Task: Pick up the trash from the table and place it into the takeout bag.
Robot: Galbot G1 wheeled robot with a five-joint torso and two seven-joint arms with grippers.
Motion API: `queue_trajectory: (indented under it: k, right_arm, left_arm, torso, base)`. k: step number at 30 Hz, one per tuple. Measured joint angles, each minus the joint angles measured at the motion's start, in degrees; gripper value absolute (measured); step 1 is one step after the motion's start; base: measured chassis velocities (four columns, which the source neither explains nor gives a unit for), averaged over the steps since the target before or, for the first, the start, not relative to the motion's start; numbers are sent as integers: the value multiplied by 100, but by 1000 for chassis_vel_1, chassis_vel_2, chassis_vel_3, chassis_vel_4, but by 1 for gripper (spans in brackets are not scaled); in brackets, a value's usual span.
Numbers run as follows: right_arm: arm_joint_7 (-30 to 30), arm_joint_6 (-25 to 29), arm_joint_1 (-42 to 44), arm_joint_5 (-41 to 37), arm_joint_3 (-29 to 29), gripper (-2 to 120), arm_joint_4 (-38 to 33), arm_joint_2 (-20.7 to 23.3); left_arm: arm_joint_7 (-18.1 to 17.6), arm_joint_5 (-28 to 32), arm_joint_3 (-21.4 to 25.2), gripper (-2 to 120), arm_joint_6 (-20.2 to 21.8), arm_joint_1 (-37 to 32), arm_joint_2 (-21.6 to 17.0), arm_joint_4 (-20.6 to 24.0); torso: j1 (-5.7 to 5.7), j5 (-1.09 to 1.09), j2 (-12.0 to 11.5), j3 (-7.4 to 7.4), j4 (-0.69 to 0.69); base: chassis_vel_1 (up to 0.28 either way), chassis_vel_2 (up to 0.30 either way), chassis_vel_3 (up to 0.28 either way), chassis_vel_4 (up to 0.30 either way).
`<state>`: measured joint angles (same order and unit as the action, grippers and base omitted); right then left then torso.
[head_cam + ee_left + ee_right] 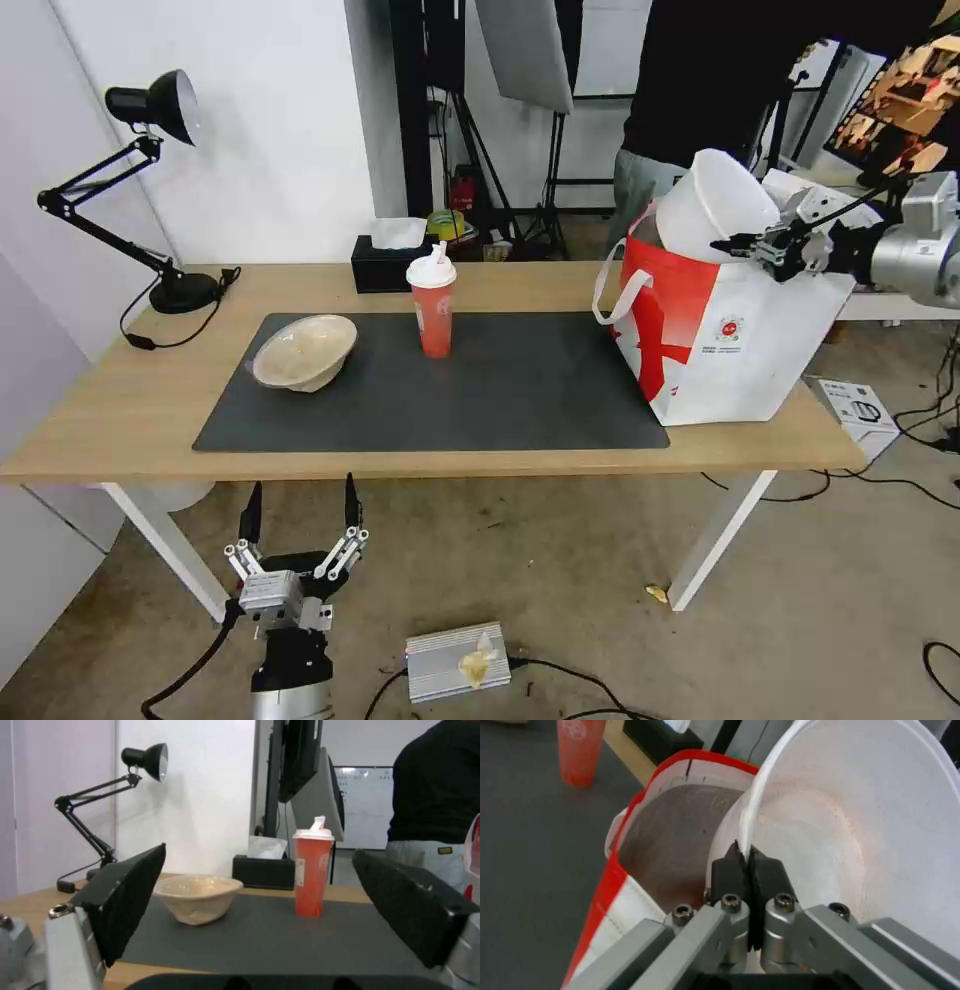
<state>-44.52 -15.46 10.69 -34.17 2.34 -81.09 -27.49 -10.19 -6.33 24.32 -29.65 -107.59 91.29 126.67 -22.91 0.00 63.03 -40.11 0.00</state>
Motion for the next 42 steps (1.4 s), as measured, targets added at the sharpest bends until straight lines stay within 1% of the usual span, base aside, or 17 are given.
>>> queue_trajectory:
  k: [6,17,20,21,22,27,28,31,32,34,36,37,41,42]
  right_arm:
    - [3,-1,49,-24,0,0,-5,-60]
    - [96,-59,211,-295,-52,1,-118,-79]
    - [167,-75,255,-373,-73,15,-198,-57]
    - [186,-82,257,-391,-74,19,-215,-52]
    - [186,-82,257,-391,-74,19,-215,-52]
    - [211,-156,257,-472,-98,42,-297,-19]
    - [211,-156,257,-472,-98,42,-297,-19]
    - [221,-170,253,-494,-103,56,-332,27]
    - [221,-170,253,-494,-103,56,-332,27]
    - [224,-171,242,-498,-104,64,-342,55]
    - [229,-171,236,-499,-110,76,-371,97]
    - [229,-171,236,-499,-110,76,-371,97]
    - [265,-168,222,-527,-121,91,-431,140]
    - [265,-168,222,-527,-121,91,-431,140]
  left_arm:
    - [-3,4,4,100,1,13,1,12]
    - [-12,0,13,100,7,-41,2,33]
    - [-15,-1,15,100,7,-62,2,56]
    - [-16,-1,16,100,6,-67,2,62]
    - [-16,-1,16,100,6,-67,2,62]
    - [-19,-15,6,100,-8,-107,3,115]
    - [-19,-15,6,100,-8,-107,3,115]
    - [-19,-17,2,100,-11,-122,3,139]
    - [-19,-17,2,100,-11,-122,3,139]
    - [-20,-19,-3,100,-15,-131,3,142]
    - [-20,-28,-23,100,-28,-148,4,144]
    - [-20,-28,-23,100,-28,-148,4,144]
    - [-20,-35,-28,100,-35,-162,5,156]
    - [-20,-35,-28,100,-35,-162,5,156]
  torso:
    - [-1,0,0,0,0]
    - [0,0,0,0,0]
    - [0,0,0,1,0]
    - [0,0,0,0,0]
    - [0,0,0,0,0]
    - [0,0,0,1,0]
    - [0,0,0,1,0]
    - [0,0,0,1,0]
    - [0,0,0,1,0]
    - [-1,0,0,0,0]
    - [0,0,0,1,0]
    - [0,0,0,1,0]
    - [0,0,0,1,0]
    - [0,0,0,1,0]
  base:
    - [0,0,0,0]
    - [0,0,0,0]
    - [0,0,0,0]
    - [0,0,0,0]
    - [0,0,0,0]
    - [0,0,0,0]
    - [0,0,0,0]
    - [0,0,0,0]
    - [0,0,0,0]
    - [0,0,0,0]
    - [0,0,0,0]
    - [0,0,0,0]
    - [0,0,0,0]
    - [0,0,0,0]
